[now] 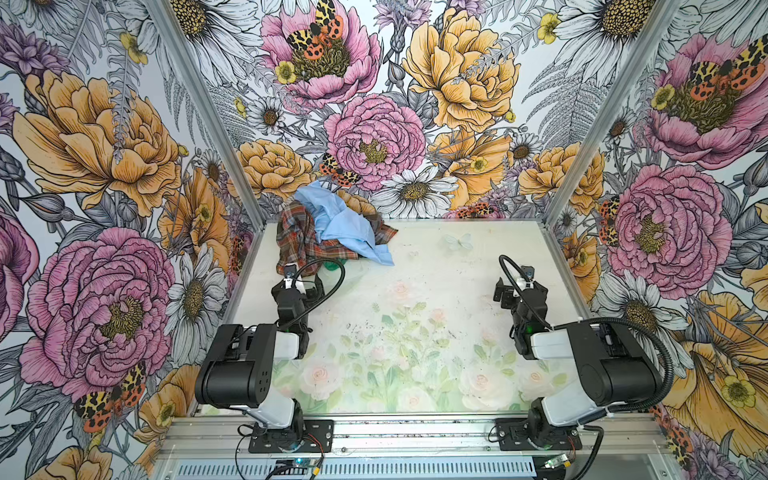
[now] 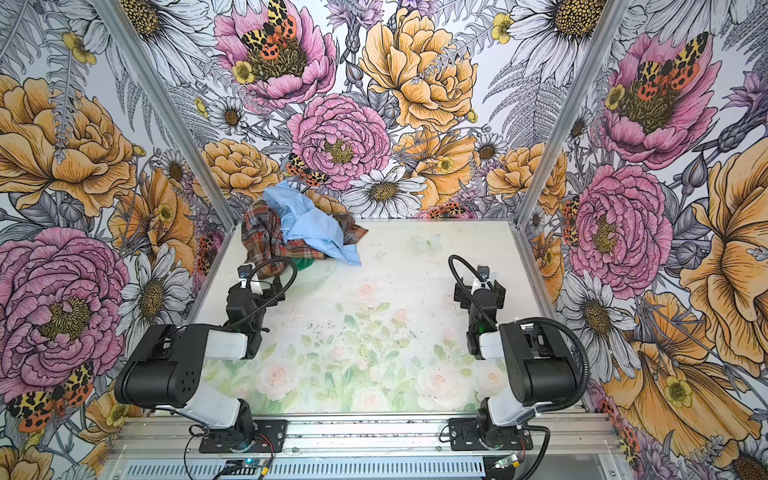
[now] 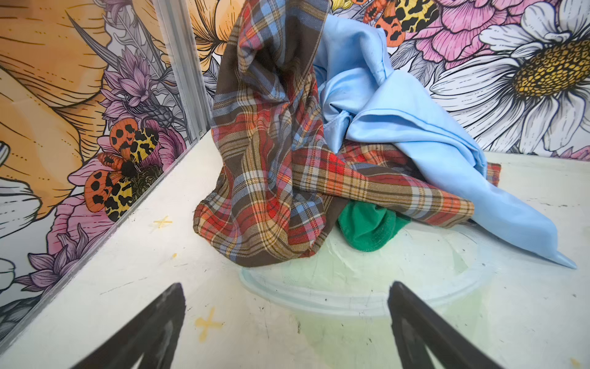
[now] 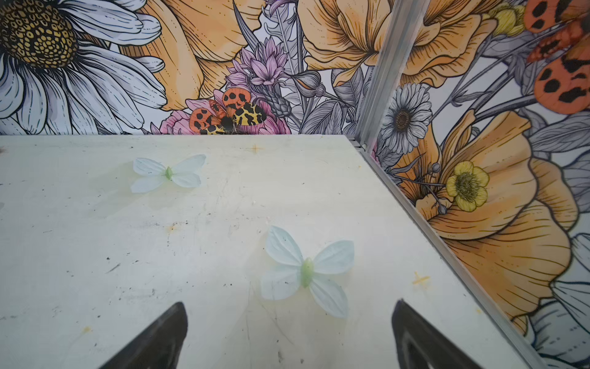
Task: Pick out a specific cloth from the pile
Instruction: 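Move the left gripper toward the cloth pile while the right arm rises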
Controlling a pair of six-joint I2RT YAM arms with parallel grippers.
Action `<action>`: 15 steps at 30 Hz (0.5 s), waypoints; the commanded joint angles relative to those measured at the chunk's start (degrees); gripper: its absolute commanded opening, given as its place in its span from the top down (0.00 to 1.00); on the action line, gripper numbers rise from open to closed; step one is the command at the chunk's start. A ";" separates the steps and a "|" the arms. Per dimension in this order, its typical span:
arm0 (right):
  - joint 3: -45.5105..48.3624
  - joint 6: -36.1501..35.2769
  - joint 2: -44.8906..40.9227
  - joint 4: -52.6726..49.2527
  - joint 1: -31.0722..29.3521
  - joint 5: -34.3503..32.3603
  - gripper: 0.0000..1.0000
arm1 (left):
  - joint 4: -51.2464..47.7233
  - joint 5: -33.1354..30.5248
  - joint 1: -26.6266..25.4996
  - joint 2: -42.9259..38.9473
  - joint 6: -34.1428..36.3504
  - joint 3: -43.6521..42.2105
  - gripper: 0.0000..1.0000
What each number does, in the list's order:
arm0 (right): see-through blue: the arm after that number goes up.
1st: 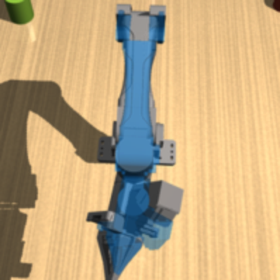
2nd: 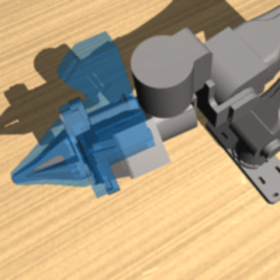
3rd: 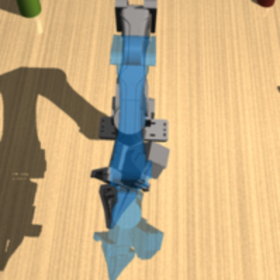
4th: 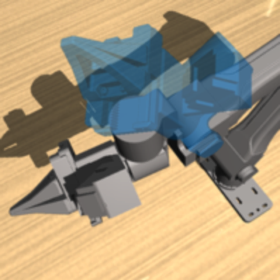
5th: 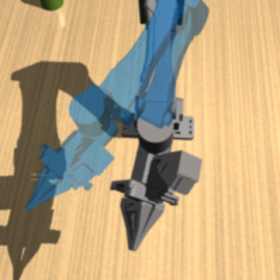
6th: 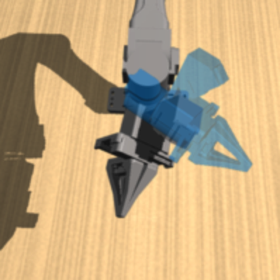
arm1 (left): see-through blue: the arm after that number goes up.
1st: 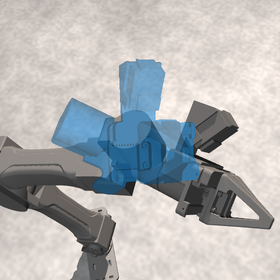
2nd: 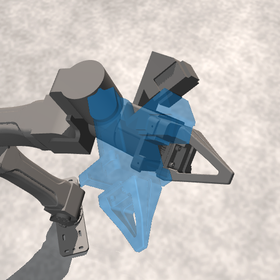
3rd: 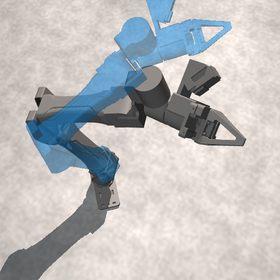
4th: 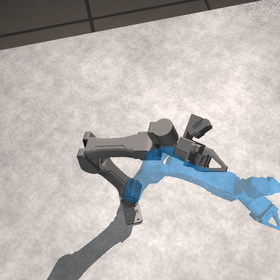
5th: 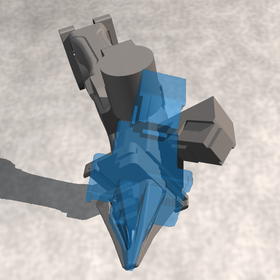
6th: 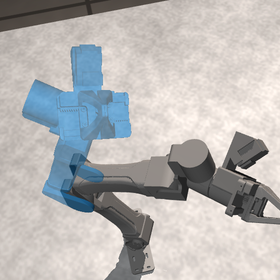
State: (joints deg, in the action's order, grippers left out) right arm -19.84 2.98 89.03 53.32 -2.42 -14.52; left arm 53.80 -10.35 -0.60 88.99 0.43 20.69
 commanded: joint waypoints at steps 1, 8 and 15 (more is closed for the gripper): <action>-0.82 0.72 -0.88 0.49 0.24 0.73 0.00 | -0.03 1.65 0.15 -0.14 0.10 0.89 0.01; -0.82 0.71 -0.88 0.48 0.17 0.73 0.01 | 0.16 3.84 1.27 -0.22 -0.61 0.76 0.01; -0.74 0.69 -0.88 0.47 0.22 0.73 0.01 | 0.06 4.46 1.30 -0.22 -0.45 0.83 0.01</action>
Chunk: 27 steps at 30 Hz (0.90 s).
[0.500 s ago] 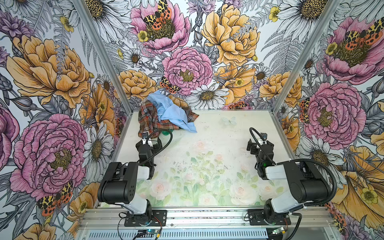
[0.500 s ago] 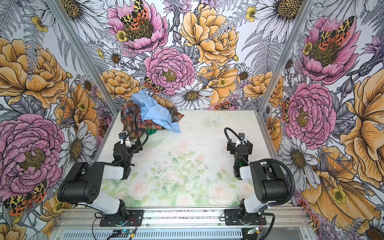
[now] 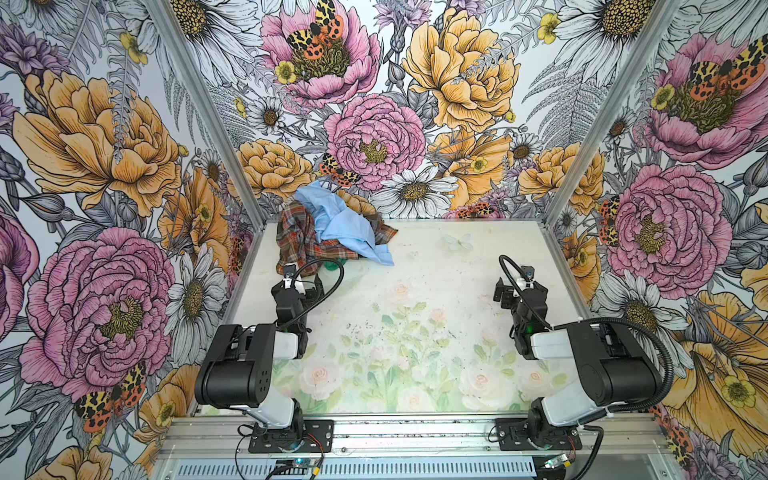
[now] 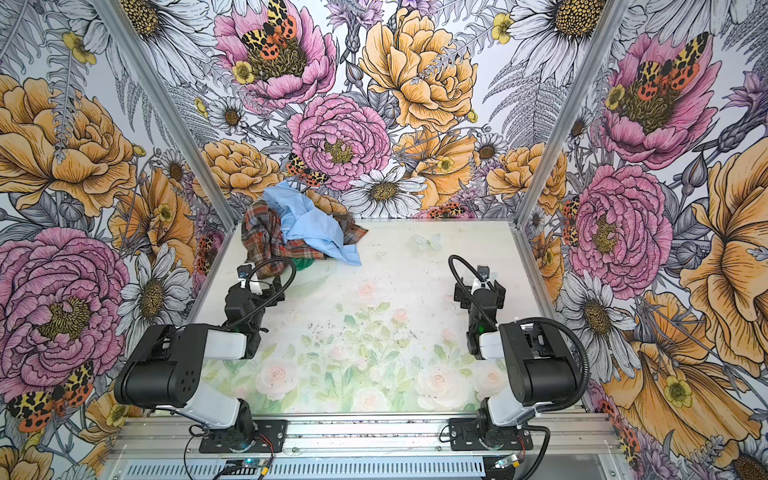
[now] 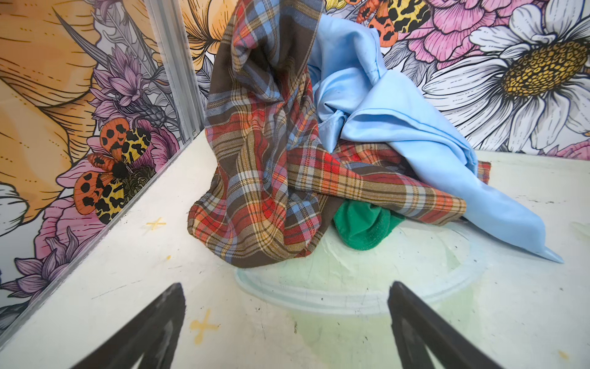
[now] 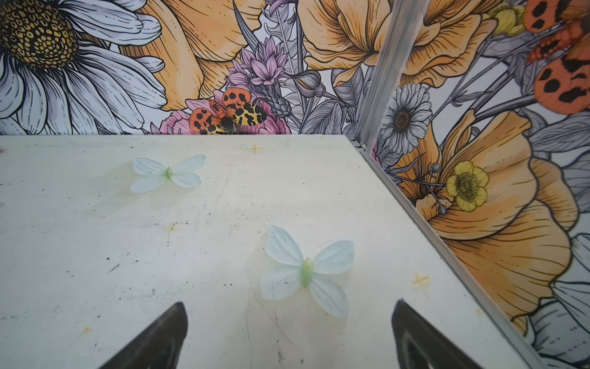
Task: Pick out a specific cloth from the pile
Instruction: 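Move the left gripper toward the cloth pile while the right arm rises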
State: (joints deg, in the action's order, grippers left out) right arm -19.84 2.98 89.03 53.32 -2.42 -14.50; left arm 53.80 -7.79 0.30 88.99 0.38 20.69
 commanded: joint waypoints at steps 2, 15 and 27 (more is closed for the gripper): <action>-0.63 0.60 -0.92 0.71 0.15 0.68 0.00 | -0.09 1.99 0.41 -0.23 -0.43 0.91 0.01; -8.41 -0.10 -25.69 -32.56 -6.63 -0.04 0.01 | -26.36 -12.88 -7.11 -15.29 -0.58 8.29 0.01; -20.03 18.26 -27.88 -50.41 -32.40 0.87 0.00 | -66.40 -10.72 -11.99 6.41 -6.97 40.54 0.26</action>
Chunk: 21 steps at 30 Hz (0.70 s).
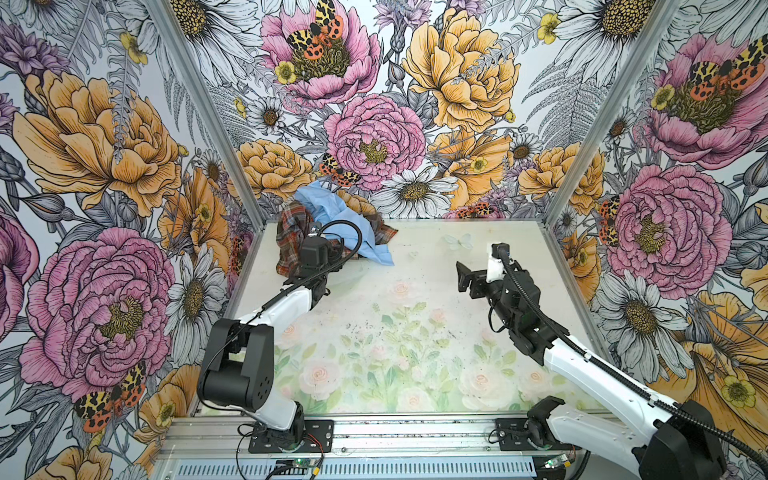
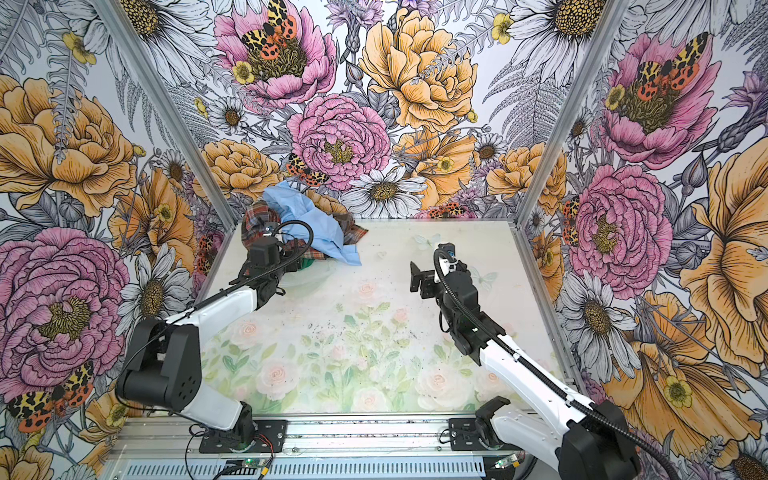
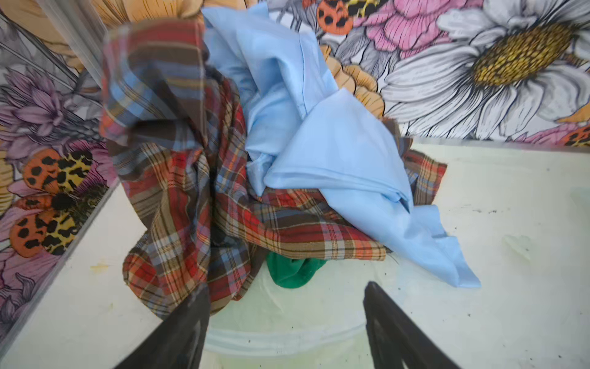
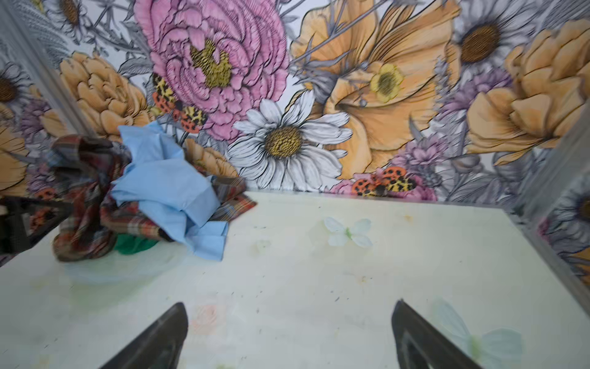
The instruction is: Pick out a specific cloth from the pile
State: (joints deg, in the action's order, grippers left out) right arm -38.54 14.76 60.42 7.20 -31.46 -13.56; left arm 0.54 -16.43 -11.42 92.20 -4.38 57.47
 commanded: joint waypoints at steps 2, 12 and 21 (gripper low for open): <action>-2.90 8.04 2.45 -3.92 -7.14 -0.04 0.00 | -16.57 -3.26 -0.24 5.74 -2.51 7.22 0.28; -5.50 6.40 7.34 -0.46 -12.48 1.12 0.00 | -22.07 -5.00 -0.93 16.79 1.19 16.16 0.40; -4.79 6.23 6.02 -1.50 -12.49 -0.14 0.00 | -20.91 -6.82 -1.42 22.74 10.73 21.44 0.54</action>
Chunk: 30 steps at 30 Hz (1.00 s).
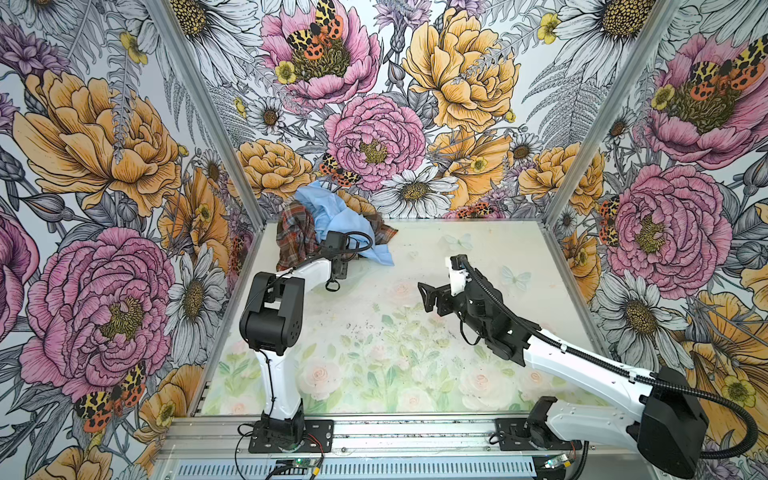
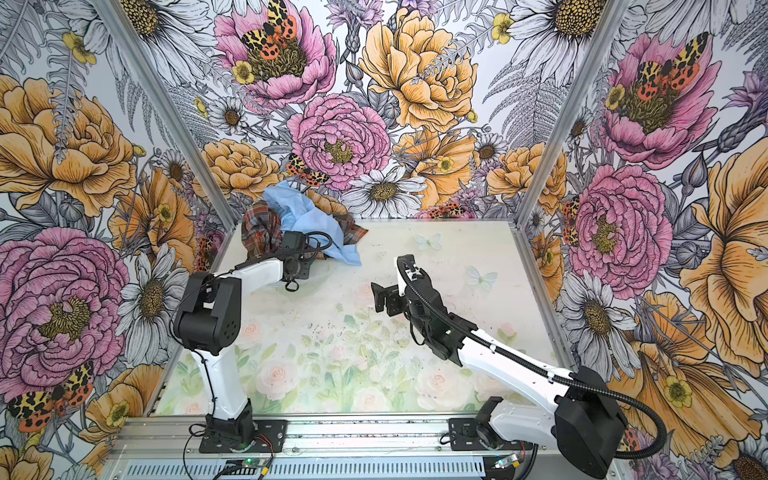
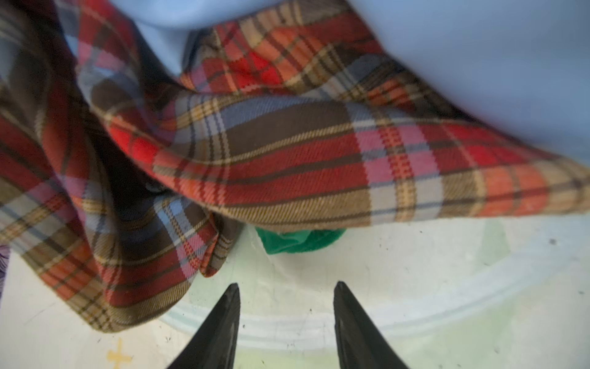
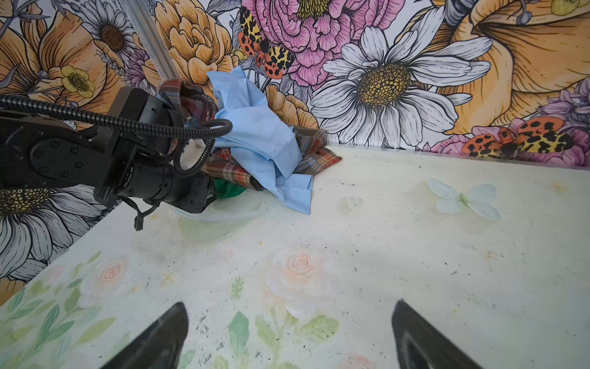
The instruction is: Pick out a specific cloth from the pile
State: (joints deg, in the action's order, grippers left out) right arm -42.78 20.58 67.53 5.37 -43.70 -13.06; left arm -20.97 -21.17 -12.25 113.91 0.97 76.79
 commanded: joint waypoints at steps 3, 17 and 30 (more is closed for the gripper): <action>-0.61 0.41 -1.13 -0.05 -0.26 -0.57 0.01 | 4.21 -2.63 -0.92 1.40 10.02 1.34 0.55; -0.74 1.13 -1.22 -0.95 -0.28 -1.61 0.01 | 3.50 -0.44 0.04 6.51 15.37 7.34 0.57; -1.31 1.13 -0.53 -1.80 -0.28 -3.09 0.00 | 1.37 -3.93 1.16 8.35 14.41 9.27 0.63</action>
State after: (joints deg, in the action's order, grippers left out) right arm -42.78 21.23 66.78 3.62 -43.70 -15.22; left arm -19.25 -22.83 -11.73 121.51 15.55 85.19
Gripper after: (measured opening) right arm 0.995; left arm 0.377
